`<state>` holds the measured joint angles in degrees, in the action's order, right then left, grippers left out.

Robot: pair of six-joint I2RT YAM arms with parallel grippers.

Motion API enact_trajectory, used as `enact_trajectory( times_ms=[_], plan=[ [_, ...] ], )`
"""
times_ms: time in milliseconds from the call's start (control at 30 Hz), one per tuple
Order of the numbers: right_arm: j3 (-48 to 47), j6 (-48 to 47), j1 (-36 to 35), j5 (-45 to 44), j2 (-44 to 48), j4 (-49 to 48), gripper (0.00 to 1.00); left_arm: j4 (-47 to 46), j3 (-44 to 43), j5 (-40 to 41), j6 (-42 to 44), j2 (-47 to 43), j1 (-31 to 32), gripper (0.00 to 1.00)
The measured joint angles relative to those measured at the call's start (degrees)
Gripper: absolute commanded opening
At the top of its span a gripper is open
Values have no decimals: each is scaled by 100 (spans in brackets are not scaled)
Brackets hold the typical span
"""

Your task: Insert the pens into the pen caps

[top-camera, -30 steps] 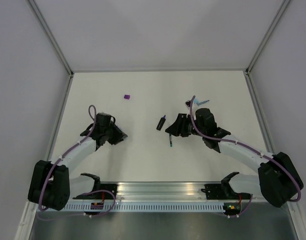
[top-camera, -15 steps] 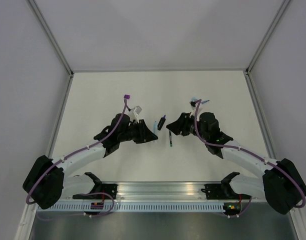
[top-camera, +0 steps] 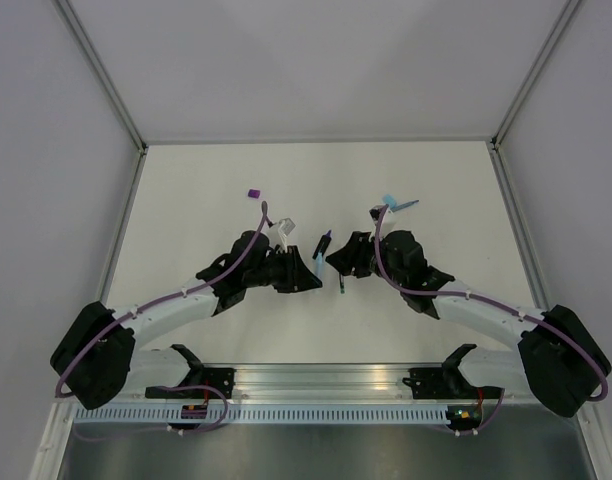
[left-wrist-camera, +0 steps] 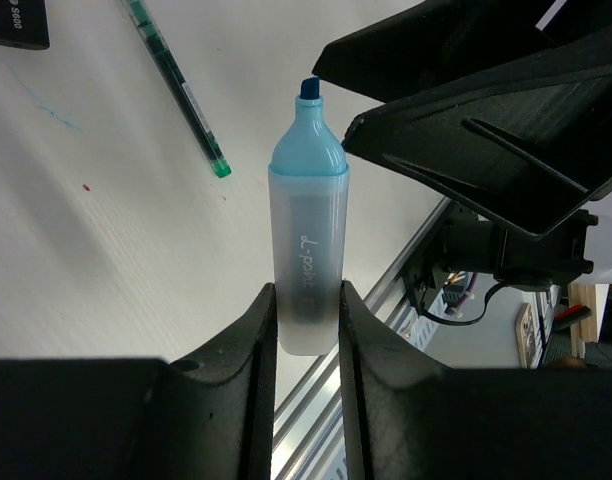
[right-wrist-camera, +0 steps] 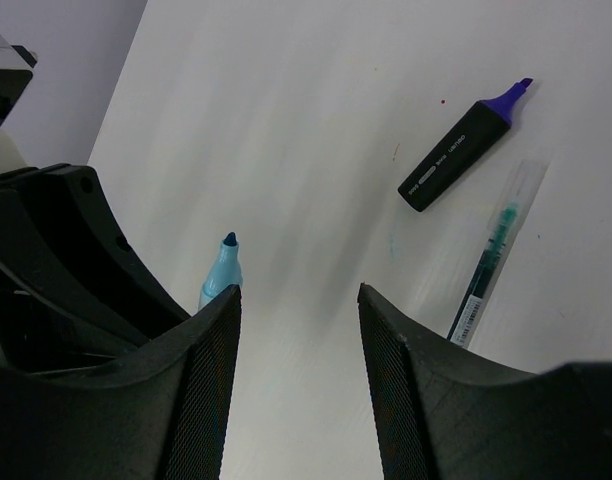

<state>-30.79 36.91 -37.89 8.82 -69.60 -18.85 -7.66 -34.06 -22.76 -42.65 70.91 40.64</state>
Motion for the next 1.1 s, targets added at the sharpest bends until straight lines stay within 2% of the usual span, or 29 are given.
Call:
enact_trajectory(
  times_ms=[433,767,867,900,967,1000,1067,1100],
  plan=[
    [0,214,-293,-522,87,-101,58,-20,-17,2,15,131,33,2],
    [-129,369,-568,-544,-380,-173,55,-15,-39,20,17,138,37,2],
    [-214,391,-649,-535,-531,-173,47,-15,-46,20,17,138,37,2],
    [-243,400,-667,-514,-577,-175,35,-15,-48,22,17,138,37,2],
    [-282,428,-695,-457,-629,-199,22,-7,-48,28,20,138,37,2],
    [-291,507,-708,-407,-638,-273,10,11,-48,37,26,138,37,2],
    [-313,516,-734,-348,-638,-348,1,0,-59,39,42,144,63,2],
    [-313,525,-732,-341,-638,-348,0,2,-61,37,44,144,63,2]
  ],
)
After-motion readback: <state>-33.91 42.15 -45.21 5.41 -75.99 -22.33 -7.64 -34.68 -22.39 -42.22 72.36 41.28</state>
